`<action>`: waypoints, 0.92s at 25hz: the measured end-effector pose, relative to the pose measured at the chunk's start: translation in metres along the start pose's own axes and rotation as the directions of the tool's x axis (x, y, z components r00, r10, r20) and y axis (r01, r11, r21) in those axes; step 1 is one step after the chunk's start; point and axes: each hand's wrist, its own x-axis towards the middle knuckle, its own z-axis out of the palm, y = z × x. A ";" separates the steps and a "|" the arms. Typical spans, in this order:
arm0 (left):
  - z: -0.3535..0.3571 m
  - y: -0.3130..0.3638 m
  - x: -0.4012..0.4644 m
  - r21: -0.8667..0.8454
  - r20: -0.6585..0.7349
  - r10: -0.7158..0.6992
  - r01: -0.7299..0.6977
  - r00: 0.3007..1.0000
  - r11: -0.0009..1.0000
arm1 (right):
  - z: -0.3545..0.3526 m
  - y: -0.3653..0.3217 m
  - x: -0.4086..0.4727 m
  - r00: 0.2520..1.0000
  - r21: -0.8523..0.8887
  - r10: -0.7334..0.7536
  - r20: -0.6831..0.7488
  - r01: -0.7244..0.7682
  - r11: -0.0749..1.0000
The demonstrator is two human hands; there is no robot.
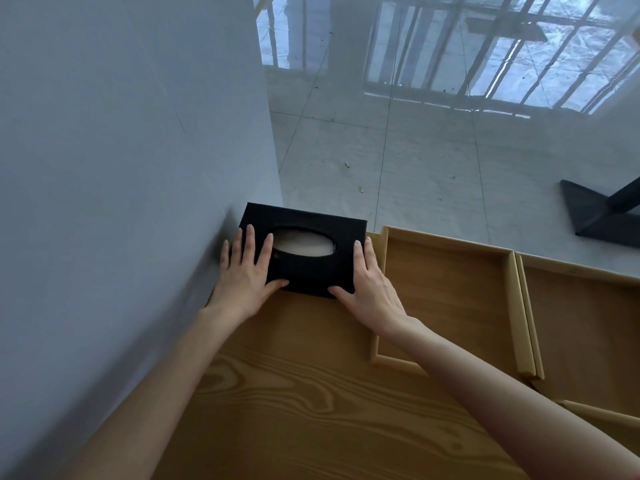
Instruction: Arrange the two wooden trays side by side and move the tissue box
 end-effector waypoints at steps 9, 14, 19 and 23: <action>-0.014 -0.017 0.013 -0.009 0.047 -0.036 0.037 0.998 0.999 | 0.006 -0.018 0.022 0.999 -0.023 -0.043 -0.017 0.042 0.999; -0.016 -0.014 0.013 -0.023 0.049 -0.040 0.042 0.998 0.999 | 0.005 -0.017 0.021 0.998 -0.072 -0.064 -0.012 0.063 0.995; -0.026 -0.015 0.007 -0.064 0.075 -0.043 0.048 0.996 0.997 | -0.004 -0.014 0.017 0.996 -0.148 -0.063 0.056 0.071 0.986; -0.041 -0.002 -0.009 -0.035 0.114 -0.057 0.061 0.992 0.997 | -0.019 -0.014 0.000 0.994 -0.181 -0.039 0.098 0.056 0.982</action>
